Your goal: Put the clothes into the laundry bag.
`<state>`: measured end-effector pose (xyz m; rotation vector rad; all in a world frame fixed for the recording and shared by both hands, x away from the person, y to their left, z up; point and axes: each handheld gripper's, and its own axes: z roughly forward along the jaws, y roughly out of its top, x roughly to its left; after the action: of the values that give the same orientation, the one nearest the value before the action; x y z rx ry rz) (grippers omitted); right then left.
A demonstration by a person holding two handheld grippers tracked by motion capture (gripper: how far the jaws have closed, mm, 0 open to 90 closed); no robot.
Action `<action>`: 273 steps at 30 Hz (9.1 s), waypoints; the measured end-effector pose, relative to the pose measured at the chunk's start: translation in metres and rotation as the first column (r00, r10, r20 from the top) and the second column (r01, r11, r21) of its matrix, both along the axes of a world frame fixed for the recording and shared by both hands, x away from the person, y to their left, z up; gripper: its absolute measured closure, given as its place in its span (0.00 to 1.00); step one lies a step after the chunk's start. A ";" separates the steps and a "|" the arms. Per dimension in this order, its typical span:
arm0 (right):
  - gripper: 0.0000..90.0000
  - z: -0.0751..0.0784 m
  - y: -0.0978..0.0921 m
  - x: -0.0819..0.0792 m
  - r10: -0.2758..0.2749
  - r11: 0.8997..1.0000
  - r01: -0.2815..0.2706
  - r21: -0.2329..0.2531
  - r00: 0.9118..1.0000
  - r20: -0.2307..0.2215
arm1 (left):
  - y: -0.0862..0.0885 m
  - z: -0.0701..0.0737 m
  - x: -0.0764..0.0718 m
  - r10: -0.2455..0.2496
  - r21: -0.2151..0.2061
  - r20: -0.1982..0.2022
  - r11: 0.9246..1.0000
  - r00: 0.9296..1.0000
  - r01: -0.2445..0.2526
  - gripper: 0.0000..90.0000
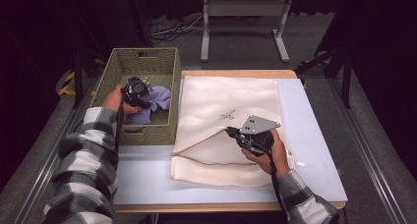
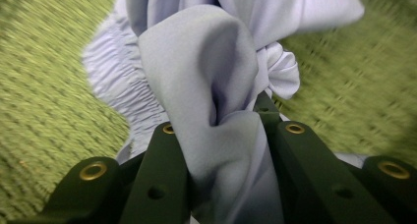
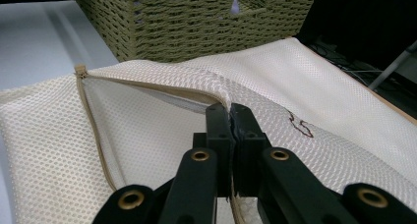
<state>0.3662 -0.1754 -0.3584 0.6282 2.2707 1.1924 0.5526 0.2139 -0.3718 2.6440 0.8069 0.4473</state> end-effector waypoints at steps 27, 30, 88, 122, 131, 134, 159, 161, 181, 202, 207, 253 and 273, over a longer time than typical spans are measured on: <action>0.98 -0.001 -0.001 0.003 -0.006 1.000 0.006 0.004 1.000 0.013 | 0.030 0.047 -0.109 0.110 -0.448 0.292 0.894 0.950 0.034 0.86; 0.98 -0.001 -0.001 0.003 -0.008 1.000 0.008 0.002 1.000 0.014 | 0.029 0.047 -0.120 0.122 -0.499 0.311 0.865 0.943 0.053 0.86; 0.98 -0.004 0.004 -0.001 -0.025 1.000 0.025 -0.010 0.999 0.043 | -0.165 -0.026 -0.229 -0.429 -0.403 0.123 0.803 0.895 0.440 0.86; 0.98 -0.007 0.004 -0.012 0.014 0.999 -0.013 -0.045 1.000 0.019 | -0.202 -0.051 -0.158 -0.110 -0.371 0.140 0.915 0.984 0.155 0.83; 0.98 -0.010 0.002 -0.014 0.015 0.999 -0.014 -0.053 1.000 0.009 | -0.207 -0.054 -0.156 -0.113 -0.370 0.137 0.916 0.984 0.157 0.84; 0.98 -0.010 0.002 -0.015 0.016 0.999 -0.015 -0.051 1.000 0.011 | -0.209 -0.052 -0.155 -0.098 -0.385 0.144 0.911 0.985 0.147 0.84; 0.98 -0.010 -0.003 -0.010 -0.006 0.999 0.006 -0.052 1.000 0.005 | -0.193 -0.035 -0.186 -0.219 -0.389 0.165 0.882 0.962 0.267 0.23; 0.98 -0.010 -0.003 -0.010 -0.005 0.999 0.005 -0.052 1.000 0.005 | -0.186 -0.031 -0.188 -0.225 -0.403 0.161 0.874 0.961 0.272 0.23; 0.98 -0.009 -0.001 -0.010 0.002 0.998 -0.002 -0.058 1.000 0.010 | -0.162 -0.035 -0.218 -0.320 -0.345 0.110 0.875 0.941 0.338 0.52; 0.97 -0.017 0.001 -0.019 0.030 0.993 -0.034 -0.112 0.999 -0.036 | -0.198 -0.067 -0.193 -0.251 -0.266 0.157 0.921 0.955 0.286 0.92; 0.97 -0.022 0.000 -0.020 0.034 0.992 -0.039 -0.120 0.998 -0.048 | -0.202 -0.070 -0.187 -0.196 -0.282 0.176 0.929 0.965 0.240 0.93; 0.98 -0.028 -0.001 -0.017 0.051 0.985 -0.063 -0.161 0.996 -0.079 | -0.200 -0.054 -0.183 -0.142 -0.324 0.173 0.926 0.975 0.192 0.72; 0.97 -0.028 0.000 -0.016 0.072 0.983 -0.090 -0.161 0.991 -0.114 | -0.211 -0.071 -0.167 -0.124 -0.300 0.145 0.940 0.982 0.163 1.00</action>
<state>0.3500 -0.1750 -0.3862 0.5530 2.4767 1.0145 0.3858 0.0028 -0.4431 2.3374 0.5857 0.4040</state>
